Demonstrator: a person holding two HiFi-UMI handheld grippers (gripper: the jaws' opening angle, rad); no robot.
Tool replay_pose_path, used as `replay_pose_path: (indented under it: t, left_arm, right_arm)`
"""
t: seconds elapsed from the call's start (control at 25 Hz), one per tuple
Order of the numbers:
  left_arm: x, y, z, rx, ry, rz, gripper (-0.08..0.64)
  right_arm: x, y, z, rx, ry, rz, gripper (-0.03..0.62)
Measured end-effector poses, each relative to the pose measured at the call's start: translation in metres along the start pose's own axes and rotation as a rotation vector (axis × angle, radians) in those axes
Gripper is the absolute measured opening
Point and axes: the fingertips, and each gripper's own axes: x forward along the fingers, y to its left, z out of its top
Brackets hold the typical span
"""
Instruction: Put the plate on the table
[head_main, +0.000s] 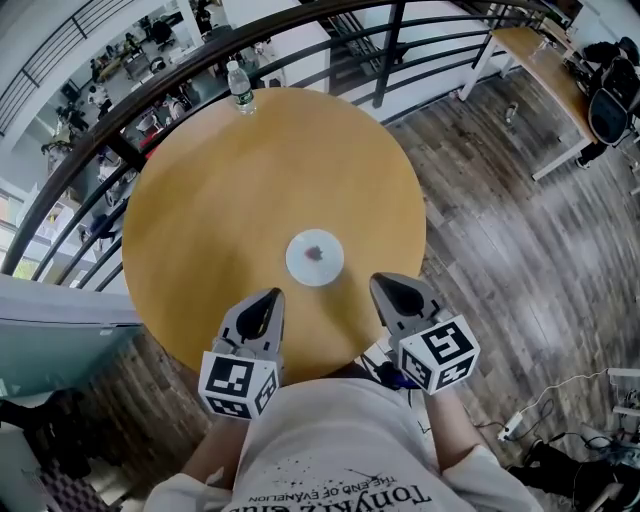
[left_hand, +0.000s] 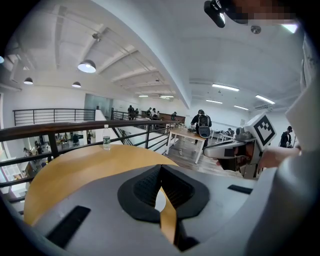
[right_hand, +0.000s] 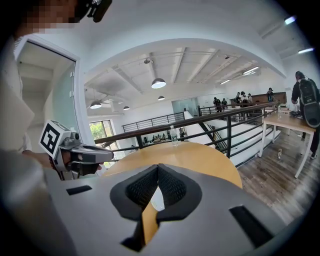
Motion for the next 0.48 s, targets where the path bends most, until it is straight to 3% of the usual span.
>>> replay_pose_path:
  t: [0.48]
  left_arm:
    - [0.002, 0.0003, -0.0089, -0.005, 0.02, -0.013, 0.025]
  right_arm:
    - [0.001, -0.0018, -0.0009, 0.014, -0.012, 0.004, 0.025]
